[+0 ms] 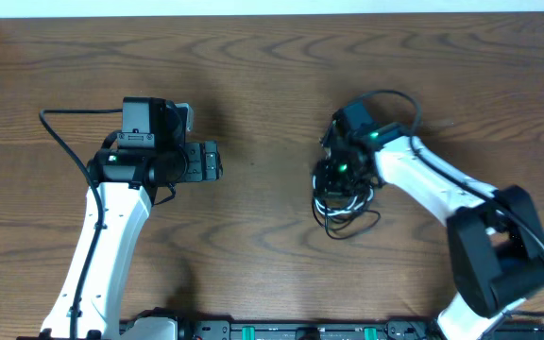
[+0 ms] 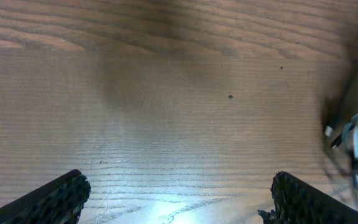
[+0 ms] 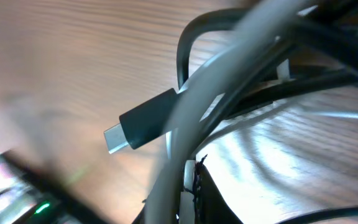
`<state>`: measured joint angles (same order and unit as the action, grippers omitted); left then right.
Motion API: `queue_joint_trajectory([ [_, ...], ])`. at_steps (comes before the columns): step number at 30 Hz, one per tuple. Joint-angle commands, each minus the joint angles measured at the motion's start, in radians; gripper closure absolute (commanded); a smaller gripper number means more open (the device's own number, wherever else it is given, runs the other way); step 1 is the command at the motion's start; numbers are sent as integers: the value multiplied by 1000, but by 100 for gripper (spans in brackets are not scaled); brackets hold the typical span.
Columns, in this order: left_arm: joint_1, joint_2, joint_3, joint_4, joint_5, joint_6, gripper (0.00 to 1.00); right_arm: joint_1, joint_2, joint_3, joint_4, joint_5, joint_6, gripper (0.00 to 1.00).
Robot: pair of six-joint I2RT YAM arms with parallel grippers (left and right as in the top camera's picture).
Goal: Untangle cables
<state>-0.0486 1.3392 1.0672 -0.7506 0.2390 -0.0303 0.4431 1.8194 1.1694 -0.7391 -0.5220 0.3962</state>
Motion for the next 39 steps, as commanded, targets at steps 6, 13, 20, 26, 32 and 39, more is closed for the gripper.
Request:
queue_joint_trajectory([
  [6, 0, 6, 21, 2, 29, -17, 6, -85, -259, 80, 112, -394, -154, 99],
  [13, 0, 6, 21, 41, 246, -17, 6, -85, -367, 80, 253, -441, -178, 99],
  [20, 0, 6, 21, 177, 560, -77, 6, -84, -366, 79, 225, -434, -215, 99],
  [26, 0, 6, 21, 305, 641, -324, 6, -81, -366, 79, 223, -443, -268, 99],
  [32, -3, 6, 21, 440, 827, -433, 6, -50, -366, 79, 222, -492, -414, 99],
  [39, -3, 6, 21, 514, 907, -493, 6, -13, -366, 79, 220, -490, -480, 99],
])
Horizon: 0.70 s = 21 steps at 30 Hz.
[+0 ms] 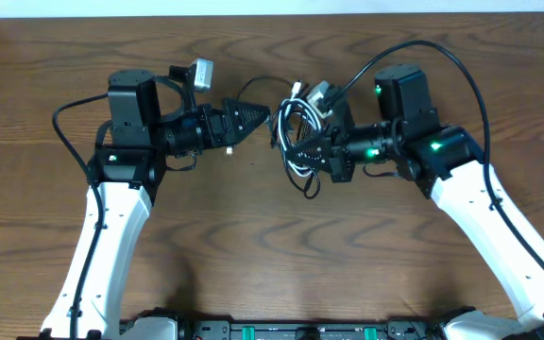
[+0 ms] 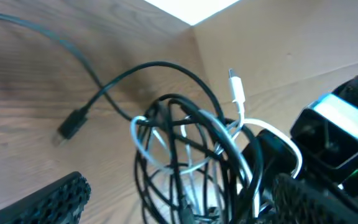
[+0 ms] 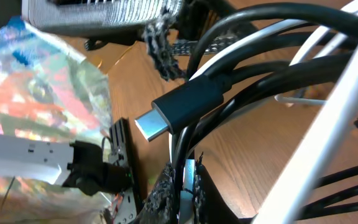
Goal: Untangle cables
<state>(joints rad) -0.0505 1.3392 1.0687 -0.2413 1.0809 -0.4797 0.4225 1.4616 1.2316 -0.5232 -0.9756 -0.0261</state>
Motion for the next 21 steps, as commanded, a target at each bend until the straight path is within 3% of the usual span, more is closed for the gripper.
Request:
queue_joint_trajectory([
  [1, -1, 6, 20, 9, 84, -50, 6, 8, -8, 17, 5, -36, -58, 99],
  [8, -2, 6, 20, 50, 158, -61, 6, 8, -8, 17, 7, -32, -58, 99],
  [21, -130, 6, 20, 131, 81, -68, 6, 31, -8, 17, 7, -18, -66, 99],
])
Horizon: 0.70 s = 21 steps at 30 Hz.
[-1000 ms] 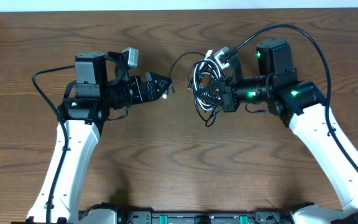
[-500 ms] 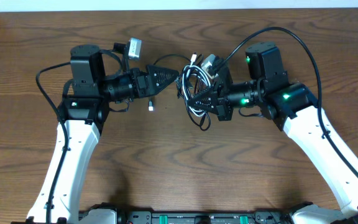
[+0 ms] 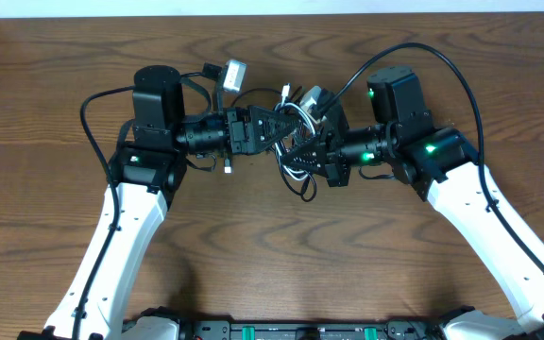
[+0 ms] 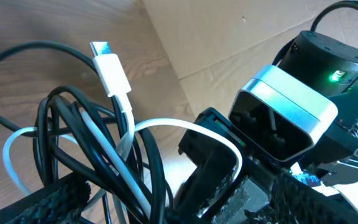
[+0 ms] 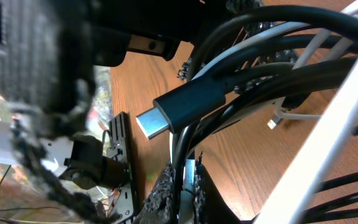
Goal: Untangle cables
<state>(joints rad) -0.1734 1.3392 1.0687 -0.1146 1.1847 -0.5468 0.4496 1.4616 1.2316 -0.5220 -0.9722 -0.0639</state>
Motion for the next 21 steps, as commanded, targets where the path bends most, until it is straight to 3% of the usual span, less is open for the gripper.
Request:
queue_joint_trajectory([
  [1, -7, 6, 20, 5, -26, -1, 6, 4, -8, 17, 6, -21, -29, 99],
  [3, -7, 6, 20, 5, -27, 0, 16, 4, -8, 17, 6, -21, -29, 99],
  [4, -7, 6, 20, 5, -27, 0, 25, 4, -8, 17, 6, -21, -29, 99],
  [6, -7, 6, 20, 5, -27, 3, 53, 3, -8, 17, 5, -21, -28, 99],
  [9, -7, 6, 20, 4, -49, 3, 75, 3, -8, 17, 5, -21, -28, 99],
  [15, -7, 6, 20, 4, -77, 3, 81, 3, -8, 17, 5, -17, -27, 99],
  [17, -7, 6, 20, 4, -84, 28, 92, 3, -8, 17, -7, 26, -27, 99],
  [21, -7, 6, 20, -25, -157, 120, 92, 3, -8, 17, -51, 118, -7, 99],
])
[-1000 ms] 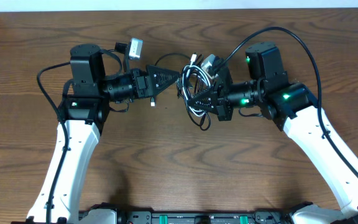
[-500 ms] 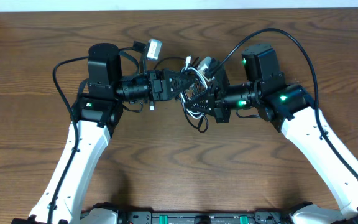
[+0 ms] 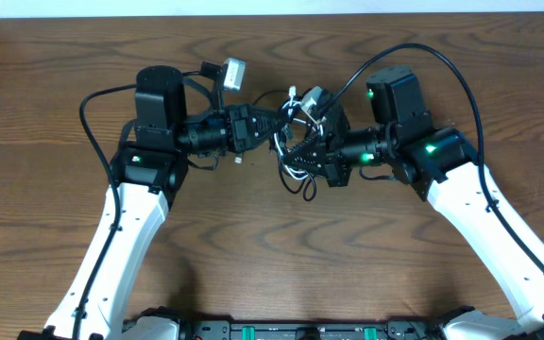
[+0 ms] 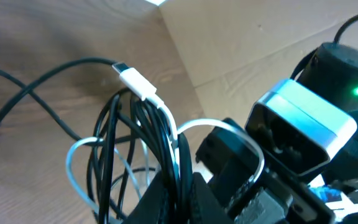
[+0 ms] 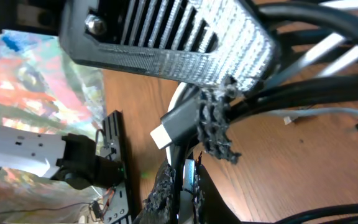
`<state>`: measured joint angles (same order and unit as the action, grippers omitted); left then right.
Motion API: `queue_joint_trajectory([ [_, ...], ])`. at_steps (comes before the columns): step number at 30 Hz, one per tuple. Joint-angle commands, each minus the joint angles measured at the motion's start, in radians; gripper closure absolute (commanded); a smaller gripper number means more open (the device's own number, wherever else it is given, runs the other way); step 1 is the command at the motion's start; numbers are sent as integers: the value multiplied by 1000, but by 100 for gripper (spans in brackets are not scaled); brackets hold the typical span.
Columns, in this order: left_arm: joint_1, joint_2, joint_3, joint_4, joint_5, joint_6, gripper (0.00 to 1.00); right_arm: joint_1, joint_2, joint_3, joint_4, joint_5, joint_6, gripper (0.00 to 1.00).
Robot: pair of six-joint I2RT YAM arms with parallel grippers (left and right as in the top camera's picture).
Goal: Untangle cables
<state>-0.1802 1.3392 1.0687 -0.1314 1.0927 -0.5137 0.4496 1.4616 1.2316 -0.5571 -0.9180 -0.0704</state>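
A tangle of black and white cables [image 3: 296, 144] hangs above the table's middle, between my two grippers. My left gripper [image 3: 274, 127] comes in from the left and is shut on several black strands [image 4: 178, 182]. A white plug [image 4: 135, 83] sticks up from the bundle. My right gripper [image 3: 314, 151] comes in from the right and is shut on black cables [image 5: 184, 179]. A black plug [image 5: 178, 123] pokes out just above its fingers. The left gripper's ribbed finger [image 5: 185, 40] fills the top of the right wrist view.
One black strand trails off to a dark plug over the wooden table [image 3: 253, 255]. The right wrist's camera housing [image 4: 303, 140] sits close behind the bundle. The table's far edge [image 3: 272, 13] meets a pale wall.
My left gripper was open around the bundle and is now shut on its black strands. The right gripper still holds the bundle in the same place.
At first the bundle lay at the right of the table under my right gripper, with the left gripper open over bare wood. Then the right gripper held it lifted mid-table, facing the open left gripper. The left jaws then stood around it and are now shut.
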Motion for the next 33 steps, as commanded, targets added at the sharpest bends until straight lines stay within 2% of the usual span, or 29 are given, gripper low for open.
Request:
queue_joint_trajectory([
  [1, 0, 6, 20, -26, -108, 95, 92, 3, -8, 17, -23, 100, 24, 99],
  [4, 0, 6, 20, -104, -288, 124, 92, 3, -8, 17, -33, 179, 69, 99],
  [7, 0, 6, 20, -217, -497, 166, 92, 3, -8, 17, -61, 388, 202, 98],
  [9, 0, 6, 20, -256, -557, 166, 92, 3, -8, 17, -76, 454, 240, 99],
  [16, 0, 6, 20, -288, -623, 185, 92, 3, -8, 17, -113, 568, 295, 99],
  [19, 0, 6, 20, -287, -577, 192, 92, 3, -8, 17, -113, 518, 291, 98],
  [21, 0, 6, 20, -292, -480, 284, 92, 2, -9, 17, -103, 500, 291, 97],
  [23, 0, 6, 20, -315, -445, 352, 92, -5, -9, 17, -77, 462, 314, 82],
  [24, 0, 6, 20, -338, -446, 402, 92, -15, -9, 17, -48, 395, 348, 62],
  [25, 0, 6, 20, -365, -450, 470, 92, -28, -9, 17, -18, 312, 401, 27],
  [26, 0, 6, 20, -378, -450, 500, 92, -36, -9, 17, -2, 261, 434, 15],
  [28, 0, 6, 20, -386, -461, 521, 92, -48, -9, 17, 22, 167, 475, 6],
  [30, 0, 6, 20, -385, -476, 521, 92, -53, -9, 17, 36, 102, 476, 3],
  [33, 0, 5, 20, -380, -432, 521, 92, -57, -9, 17, 45, 123, 491, 2],
])
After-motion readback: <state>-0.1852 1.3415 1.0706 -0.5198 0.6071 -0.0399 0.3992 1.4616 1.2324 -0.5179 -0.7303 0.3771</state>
